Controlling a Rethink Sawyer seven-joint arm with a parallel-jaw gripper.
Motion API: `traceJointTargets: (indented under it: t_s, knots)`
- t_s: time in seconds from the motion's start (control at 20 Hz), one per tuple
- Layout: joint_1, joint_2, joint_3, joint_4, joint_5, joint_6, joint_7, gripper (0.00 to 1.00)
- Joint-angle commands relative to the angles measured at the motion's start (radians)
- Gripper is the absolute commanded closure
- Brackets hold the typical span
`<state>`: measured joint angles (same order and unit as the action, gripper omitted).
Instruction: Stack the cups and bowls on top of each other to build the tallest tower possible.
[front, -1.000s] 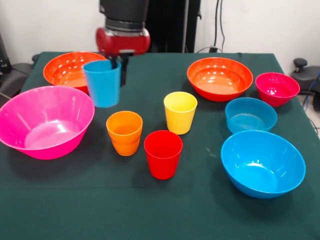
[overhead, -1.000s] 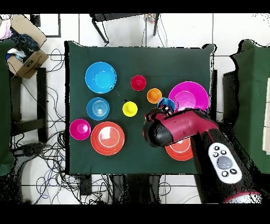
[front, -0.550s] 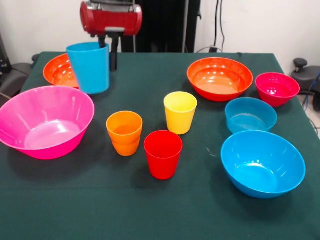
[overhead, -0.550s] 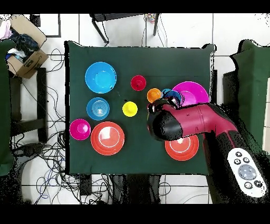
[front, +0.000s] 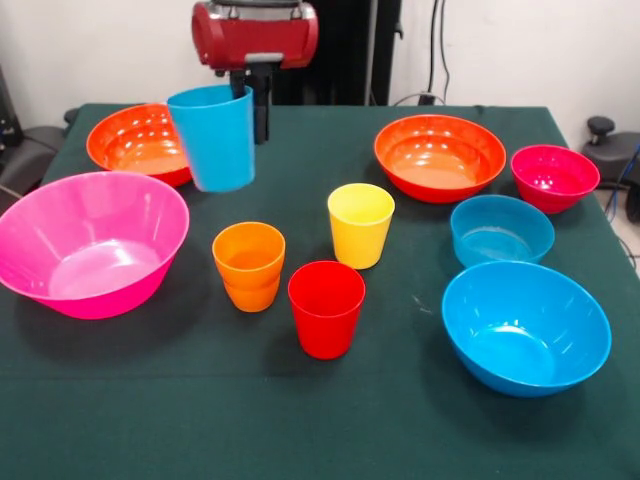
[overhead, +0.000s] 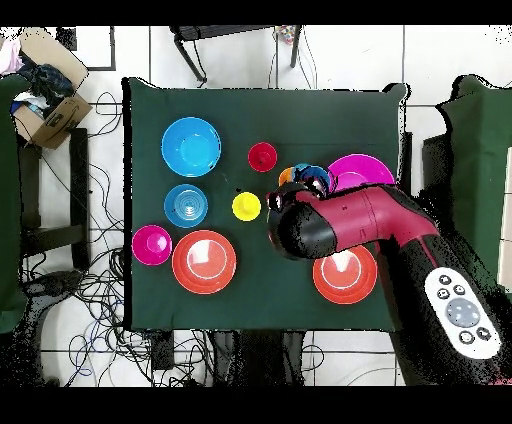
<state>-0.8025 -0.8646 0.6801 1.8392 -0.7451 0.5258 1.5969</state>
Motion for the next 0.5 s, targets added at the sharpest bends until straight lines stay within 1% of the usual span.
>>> traceJointTargets:
  t_s: [0.05,0.25,0.35,0.5]
  knots:
    - [-0.059,0.118,0.053,-0.010,-0.132,0.088,-0.383,1.00]
    - [-0.112,0.172,0.078,-0.037,-0.154,0.117,-0.463,1.00]
    - [-0.129,0.195,0.083,-0.055,-0.170,0.129,-0.496,1.00]
    - [-0.157,0.210,0.097,-0.073,-0.174,0.156,-0.551,1.00]
